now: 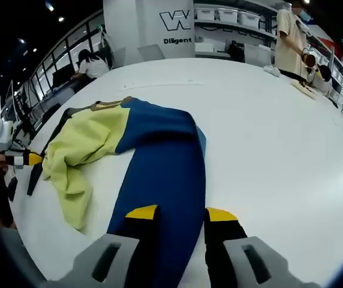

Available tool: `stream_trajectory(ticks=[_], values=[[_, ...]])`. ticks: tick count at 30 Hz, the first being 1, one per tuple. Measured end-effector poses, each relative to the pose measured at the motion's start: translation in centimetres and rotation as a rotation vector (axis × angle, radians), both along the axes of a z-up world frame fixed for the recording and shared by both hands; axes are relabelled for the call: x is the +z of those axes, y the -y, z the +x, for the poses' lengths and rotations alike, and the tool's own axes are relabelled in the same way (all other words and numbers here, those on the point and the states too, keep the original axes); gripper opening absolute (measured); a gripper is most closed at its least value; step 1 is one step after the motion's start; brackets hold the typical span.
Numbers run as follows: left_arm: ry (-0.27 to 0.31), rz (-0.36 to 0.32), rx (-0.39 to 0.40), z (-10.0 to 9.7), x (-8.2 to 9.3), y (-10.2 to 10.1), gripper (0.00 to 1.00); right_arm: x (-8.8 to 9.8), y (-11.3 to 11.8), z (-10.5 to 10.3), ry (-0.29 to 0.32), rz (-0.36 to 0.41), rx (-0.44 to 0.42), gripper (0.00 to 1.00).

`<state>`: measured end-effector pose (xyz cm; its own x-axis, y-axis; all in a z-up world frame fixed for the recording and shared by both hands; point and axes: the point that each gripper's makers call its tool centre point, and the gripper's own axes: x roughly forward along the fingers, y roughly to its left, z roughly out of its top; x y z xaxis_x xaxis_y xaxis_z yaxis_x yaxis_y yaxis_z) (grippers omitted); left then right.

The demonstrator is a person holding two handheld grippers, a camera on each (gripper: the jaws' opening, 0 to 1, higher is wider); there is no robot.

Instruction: Fold the garment on the visible template until the final outline fits inside the template.

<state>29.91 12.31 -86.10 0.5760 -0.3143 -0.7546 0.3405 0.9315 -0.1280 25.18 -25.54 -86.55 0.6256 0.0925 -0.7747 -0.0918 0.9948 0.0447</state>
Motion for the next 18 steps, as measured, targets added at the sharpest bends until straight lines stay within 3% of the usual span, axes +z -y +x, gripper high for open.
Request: stream_trajectory(ticks=[5, 9, 18], values=[[0.007, 0.0, -0.001, 0.0, -0.1, 0.0, 0.05, 0.0, 0.7, -0.2, -0.011, -0.033, -0.035, 0.12], [0.003, 0.005, 0.0, 0.0, -0.2, -0.4, 0.01, 0.0, 1.3, -0.1, -0.018, -0.067, -0.047, 0.01], [0.005, 0.0, -0.02, -0.1, 0.0, -1.3, 0.01, -0.1, 2.1, 0.5, -0.023, -0.094, -0.04, 0.0]])
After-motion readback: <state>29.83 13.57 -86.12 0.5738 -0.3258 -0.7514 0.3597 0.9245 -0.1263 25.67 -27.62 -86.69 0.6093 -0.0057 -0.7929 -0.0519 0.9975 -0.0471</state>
